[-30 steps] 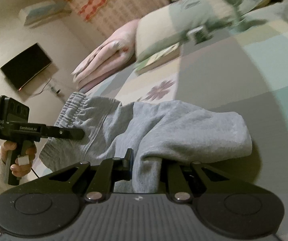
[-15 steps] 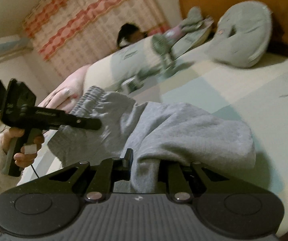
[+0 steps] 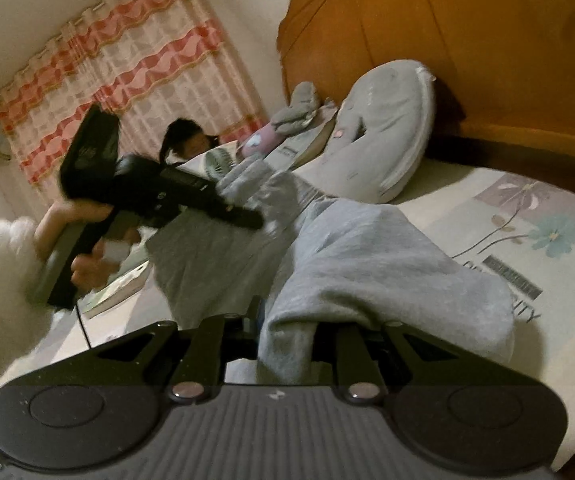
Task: Fold clothes
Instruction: 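Carry the held sweatpants with both grippers and lower them onto the bed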
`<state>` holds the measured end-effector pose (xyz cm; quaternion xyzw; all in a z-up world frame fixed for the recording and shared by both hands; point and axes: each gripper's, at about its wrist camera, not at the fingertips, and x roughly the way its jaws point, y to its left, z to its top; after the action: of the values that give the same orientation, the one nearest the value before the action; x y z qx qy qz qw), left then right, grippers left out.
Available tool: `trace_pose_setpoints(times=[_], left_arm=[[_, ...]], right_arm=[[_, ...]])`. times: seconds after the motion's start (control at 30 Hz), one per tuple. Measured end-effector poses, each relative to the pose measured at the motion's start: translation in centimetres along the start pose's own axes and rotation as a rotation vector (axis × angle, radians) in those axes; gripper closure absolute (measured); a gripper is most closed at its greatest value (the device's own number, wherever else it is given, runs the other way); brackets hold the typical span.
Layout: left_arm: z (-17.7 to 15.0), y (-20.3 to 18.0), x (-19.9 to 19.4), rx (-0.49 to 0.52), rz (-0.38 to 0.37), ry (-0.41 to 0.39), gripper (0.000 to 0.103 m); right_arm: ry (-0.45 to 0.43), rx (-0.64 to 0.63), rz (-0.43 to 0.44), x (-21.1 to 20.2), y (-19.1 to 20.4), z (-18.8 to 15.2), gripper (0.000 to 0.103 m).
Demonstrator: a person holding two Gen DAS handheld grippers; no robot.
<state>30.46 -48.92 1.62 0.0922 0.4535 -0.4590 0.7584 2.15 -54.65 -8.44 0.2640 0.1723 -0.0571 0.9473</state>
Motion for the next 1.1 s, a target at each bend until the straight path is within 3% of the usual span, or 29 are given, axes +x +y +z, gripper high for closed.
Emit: trace_pose_setpoints(times=[0.2, 0.77, 1.1], left_arm=[[2.8, -1.3, 3.4, 0.059, 0.025, 0.041, 0.074], [5.0, -0.4, 8.0, 0.060, 0.032, 0.137, 0.073], [6.2, 1.4, 7.6, -0.001, 0.064, 0.146, 0.059]], right_arm=[[-0.013, 0.013, -0.009, 1.6, -1.5, -0.3, 0.081], [-0.016, 0.070, -0.033, 0.1, -3.0, -1.8, 0.080], [-0.014, 0.080, -0.022, -0.3, -3.0, -2.2, 0.080]])
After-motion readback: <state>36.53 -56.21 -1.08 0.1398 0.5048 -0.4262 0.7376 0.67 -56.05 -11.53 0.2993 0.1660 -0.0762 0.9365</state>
